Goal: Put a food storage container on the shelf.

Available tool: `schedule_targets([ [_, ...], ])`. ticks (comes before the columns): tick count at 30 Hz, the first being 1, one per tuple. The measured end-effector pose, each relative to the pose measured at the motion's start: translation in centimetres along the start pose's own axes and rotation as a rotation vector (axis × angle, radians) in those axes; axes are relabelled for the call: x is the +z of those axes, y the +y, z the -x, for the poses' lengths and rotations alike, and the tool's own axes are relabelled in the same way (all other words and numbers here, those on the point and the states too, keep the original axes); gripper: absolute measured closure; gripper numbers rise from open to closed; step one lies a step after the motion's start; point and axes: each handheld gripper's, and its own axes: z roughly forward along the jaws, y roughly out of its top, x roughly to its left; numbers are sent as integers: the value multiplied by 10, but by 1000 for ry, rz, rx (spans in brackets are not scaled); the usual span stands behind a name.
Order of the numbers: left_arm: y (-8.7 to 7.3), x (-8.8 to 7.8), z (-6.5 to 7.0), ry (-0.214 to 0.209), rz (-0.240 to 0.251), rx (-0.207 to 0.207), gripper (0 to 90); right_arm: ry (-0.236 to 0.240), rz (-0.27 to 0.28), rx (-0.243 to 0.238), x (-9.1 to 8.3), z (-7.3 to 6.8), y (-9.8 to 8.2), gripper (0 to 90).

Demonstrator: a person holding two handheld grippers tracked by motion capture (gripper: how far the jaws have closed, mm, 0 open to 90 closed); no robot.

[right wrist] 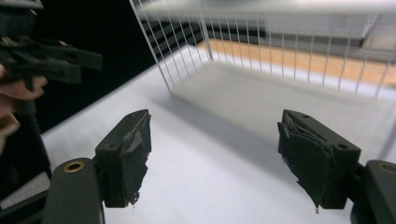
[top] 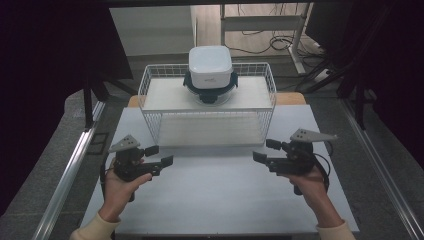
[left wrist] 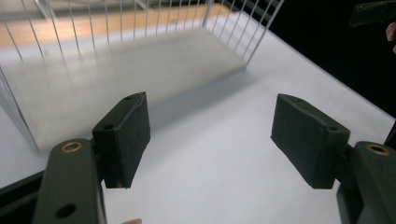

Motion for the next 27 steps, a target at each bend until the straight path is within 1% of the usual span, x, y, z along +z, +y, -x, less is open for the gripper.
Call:
schedule_targets([
  [1, -5, 1, -2, -6, -8, -5, 275, -4, -5, 1, 0, 1, -8, 252],
  [3, -16, 3, -6, 7, -7, -20, 276, -22, -9, 13, -1, 5, -22, 252],
  [4, -21, 6, -8, 9, -29, -23, 276, -32, -19, 20, -1, 7, -30, 252],
  [5, -25, 9, -10, 8, -39, -32, 274, -44, -29, 25, 0, 10, -39, 252],
  [6, -32, 14, -12, 9, -50, -35, 275, -58, -53, 35, 1, 14, -52, 252],
  [7, -35, 17, -13, 9, -66, -28, 275, -64, -60, 48, 2, 16, -57, 252],
  [8, -35, 17, -13, 9, -66, -28, 272, -64, -60, 48, 2, 16, -57, 252],
  [9, -38, 20, -14, 15, -73, -26, 272, -70, -64, 57, 2, 18, -62, 252],
  [12, -45, 27, -18, 22, -95, -36, 273, -96, -92, 61, 8, 24, -73, 251],
  [13, -45, 28, -18, 26, -108, -33, 272, -102, -105, 66, 10, 25, -75, 248],
  [14, -46, 29, -18, 38, -110, -21, 265, -105, -116, 59, 12, 26, -76, 247],
  [15, -46, 28, -18, 41, -104, -12, 266, -107, -122, 57, 13, 26, -77, 246],
  [16, -45, 27, -17, 43, -98, -16, 267, -106, -127, 54, 14, 26, -78, 245],
  [18, -45, 26, -18, 44, -88, -16, 268, -105, -125, 48, 14, 26, -77, 244],
  [22, -45, 25, -20, 52, -81, -24, 268, -110, -112, 53, 12, 26, -77, 244],
  [24, -45, 25, -20, 52, -82, -22, 268, -111, -106, 57, 12, 26, -77, 245],
  [27, -45, 26, -20, 55, -87, -20, 268, -111, -110, 48, 13, 26, -77, 245],
])
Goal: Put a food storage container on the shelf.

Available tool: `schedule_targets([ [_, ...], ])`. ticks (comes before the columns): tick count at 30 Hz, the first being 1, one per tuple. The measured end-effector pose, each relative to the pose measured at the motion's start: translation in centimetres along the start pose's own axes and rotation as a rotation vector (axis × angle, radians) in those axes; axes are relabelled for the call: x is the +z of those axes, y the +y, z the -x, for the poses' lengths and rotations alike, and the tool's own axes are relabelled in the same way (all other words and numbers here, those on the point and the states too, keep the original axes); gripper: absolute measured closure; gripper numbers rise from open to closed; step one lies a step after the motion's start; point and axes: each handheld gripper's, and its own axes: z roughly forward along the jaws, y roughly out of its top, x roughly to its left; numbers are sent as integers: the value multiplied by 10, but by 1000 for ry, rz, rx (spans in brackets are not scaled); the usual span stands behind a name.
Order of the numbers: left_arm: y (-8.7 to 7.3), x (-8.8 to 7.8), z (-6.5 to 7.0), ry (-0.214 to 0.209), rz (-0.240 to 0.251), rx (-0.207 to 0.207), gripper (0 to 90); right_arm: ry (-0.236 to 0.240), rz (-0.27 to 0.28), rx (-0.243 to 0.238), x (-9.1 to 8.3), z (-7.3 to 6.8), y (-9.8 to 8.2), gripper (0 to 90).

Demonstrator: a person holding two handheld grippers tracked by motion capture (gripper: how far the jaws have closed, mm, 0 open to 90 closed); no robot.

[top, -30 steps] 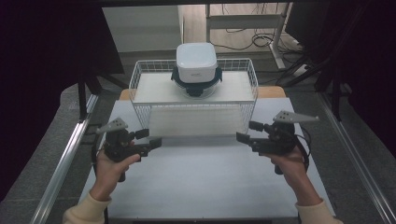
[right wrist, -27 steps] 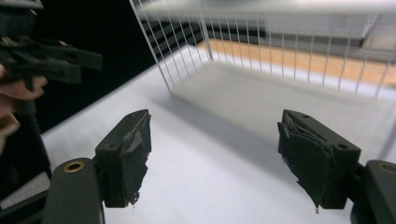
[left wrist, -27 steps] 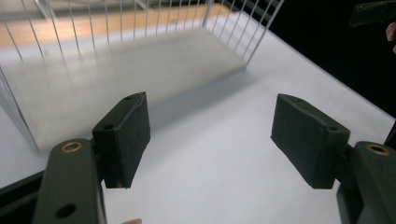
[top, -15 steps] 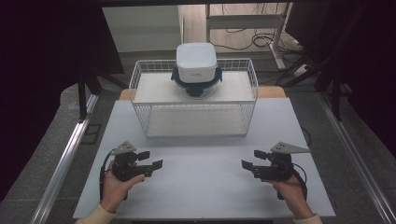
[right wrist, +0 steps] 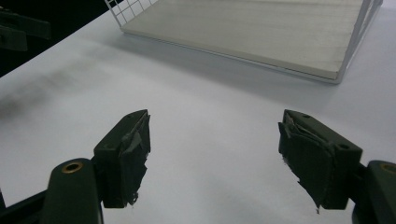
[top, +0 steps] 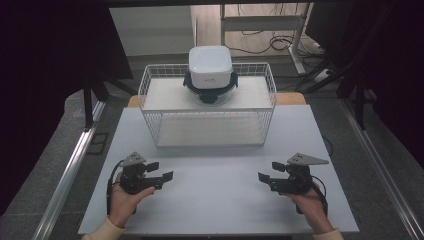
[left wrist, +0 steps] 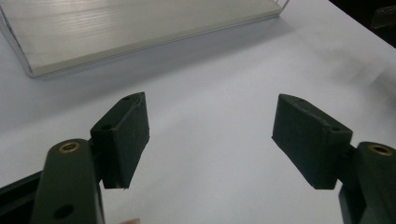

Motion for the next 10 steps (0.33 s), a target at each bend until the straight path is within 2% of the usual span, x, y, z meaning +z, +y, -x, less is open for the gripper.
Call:
schedule_targets([
  [10, 0, -2, -1, 4, 1, -9, 253, -7, 1, -13, -1, -2, 1, 243],
])
